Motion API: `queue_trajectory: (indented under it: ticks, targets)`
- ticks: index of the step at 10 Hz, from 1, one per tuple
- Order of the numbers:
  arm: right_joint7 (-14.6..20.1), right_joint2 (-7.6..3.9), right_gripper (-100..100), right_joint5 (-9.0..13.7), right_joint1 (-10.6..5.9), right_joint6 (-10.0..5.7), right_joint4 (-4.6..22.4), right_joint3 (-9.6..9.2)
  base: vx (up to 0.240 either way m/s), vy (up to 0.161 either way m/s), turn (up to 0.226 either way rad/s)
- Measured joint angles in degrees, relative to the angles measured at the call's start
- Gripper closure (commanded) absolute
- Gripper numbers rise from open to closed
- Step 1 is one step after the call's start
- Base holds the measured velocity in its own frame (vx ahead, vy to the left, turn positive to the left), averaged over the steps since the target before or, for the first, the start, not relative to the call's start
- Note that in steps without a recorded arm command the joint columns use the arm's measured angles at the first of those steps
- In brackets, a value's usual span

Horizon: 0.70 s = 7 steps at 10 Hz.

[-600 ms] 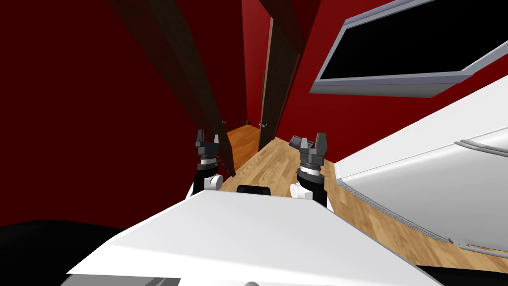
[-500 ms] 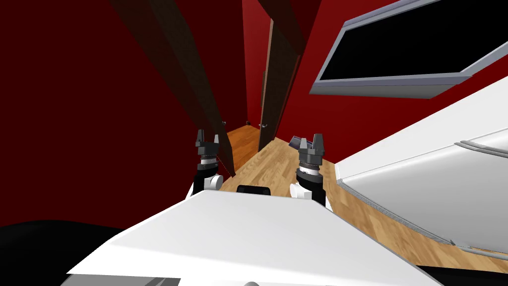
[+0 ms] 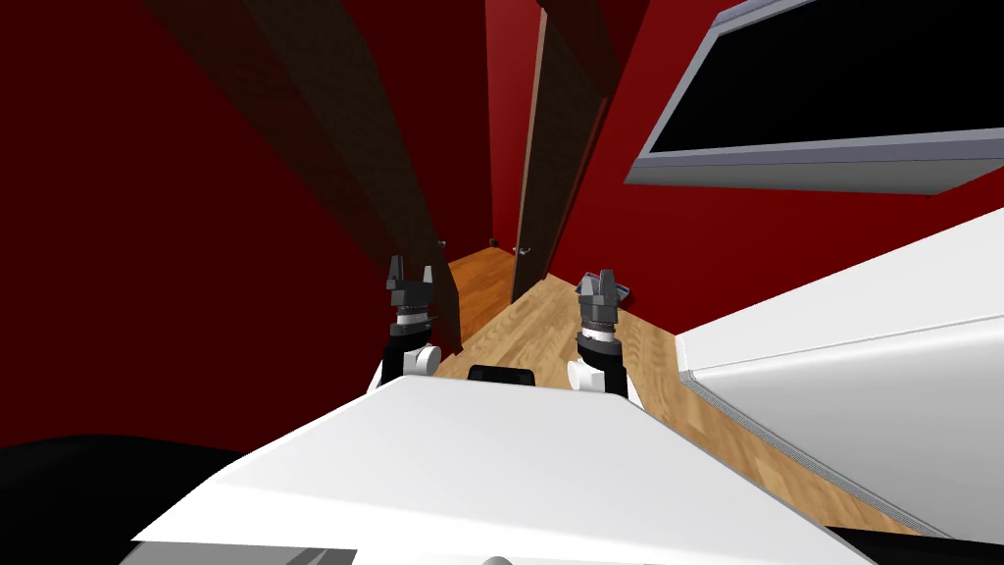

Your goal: Push the door open

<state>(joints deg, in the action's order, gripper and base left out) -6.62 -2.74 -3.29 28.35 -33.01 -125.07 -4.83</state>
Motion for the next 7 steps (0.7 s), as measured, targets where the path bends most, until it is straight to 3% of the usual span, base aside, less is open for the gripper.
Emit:
queue_trajectory:
  ticks: [7]
  targets:
    - [0.9, -1.37, -100, -0.2, -3.48, -1.37, 9.2, -1.38, 0.118, -0.075, 0.073]
